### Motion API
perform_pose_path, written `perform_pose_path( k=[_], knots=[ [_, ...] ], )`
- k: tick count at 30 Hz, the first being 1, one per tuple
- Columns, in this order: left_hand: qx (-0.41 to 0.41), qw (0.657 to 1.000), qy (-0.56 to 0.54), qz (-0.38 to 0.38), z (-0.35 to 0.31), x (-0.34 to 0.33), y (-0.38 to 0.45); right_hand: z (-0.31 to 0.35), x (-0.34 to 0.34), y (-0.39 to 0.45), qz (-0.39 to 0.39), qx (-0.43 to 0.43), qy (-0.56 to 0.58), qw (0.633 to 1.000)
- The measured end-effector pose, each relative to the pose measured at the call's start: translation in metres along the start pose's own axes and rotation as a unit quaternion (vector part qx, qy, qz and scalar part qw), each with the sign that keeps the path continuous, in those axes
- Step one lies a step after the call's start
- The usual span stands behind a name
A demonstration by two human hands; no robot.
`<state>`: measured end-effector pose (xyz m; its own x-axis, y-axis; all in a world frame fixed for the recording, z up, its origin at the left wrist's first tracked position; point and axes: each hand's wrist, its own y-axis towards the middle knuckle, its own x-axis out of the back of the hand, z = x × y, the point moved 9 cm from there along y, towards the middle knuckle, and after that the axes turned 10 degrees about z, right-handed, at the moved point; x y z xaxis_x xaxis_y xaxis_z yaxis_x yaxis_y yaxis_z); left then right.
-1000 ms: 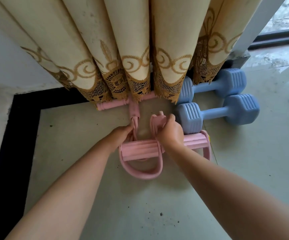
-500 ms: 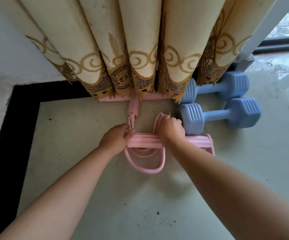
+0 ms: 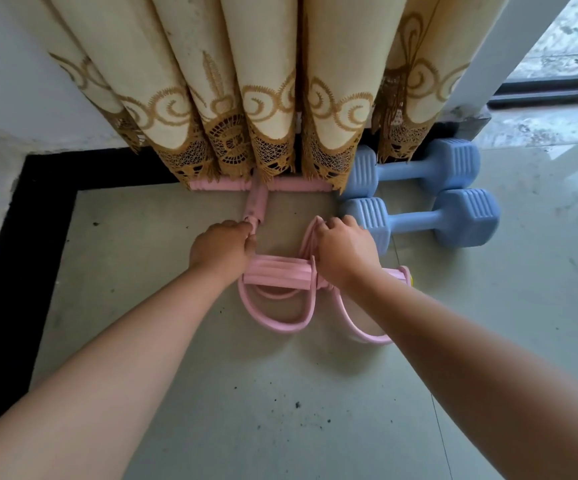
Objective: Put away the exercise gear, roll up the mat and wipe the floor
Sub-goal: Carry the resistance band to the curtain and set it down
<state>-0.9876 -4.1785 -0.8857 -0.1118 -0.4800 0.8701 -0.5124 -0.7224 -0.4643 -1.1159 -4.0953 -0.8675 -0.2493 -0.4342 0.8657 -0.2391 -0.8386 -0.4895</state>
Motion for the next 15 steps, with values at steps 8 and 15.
perform_pose_path(
  k=[8, 15],
  knots=[
    [0.023, 0.991, 0.128, 0.041, -0.036, 0.032, -0.062, -0.008, 0.019, -0.044, 0.07, -0.051, 0.024, 0.996],
    [0.068, 0.991, 0.063, 0.099, -0.036, 0.127, -0.168, 0.029, 0.108, -0.138, 0.118, -0.035, 0.015, 0.992]
  ],
)
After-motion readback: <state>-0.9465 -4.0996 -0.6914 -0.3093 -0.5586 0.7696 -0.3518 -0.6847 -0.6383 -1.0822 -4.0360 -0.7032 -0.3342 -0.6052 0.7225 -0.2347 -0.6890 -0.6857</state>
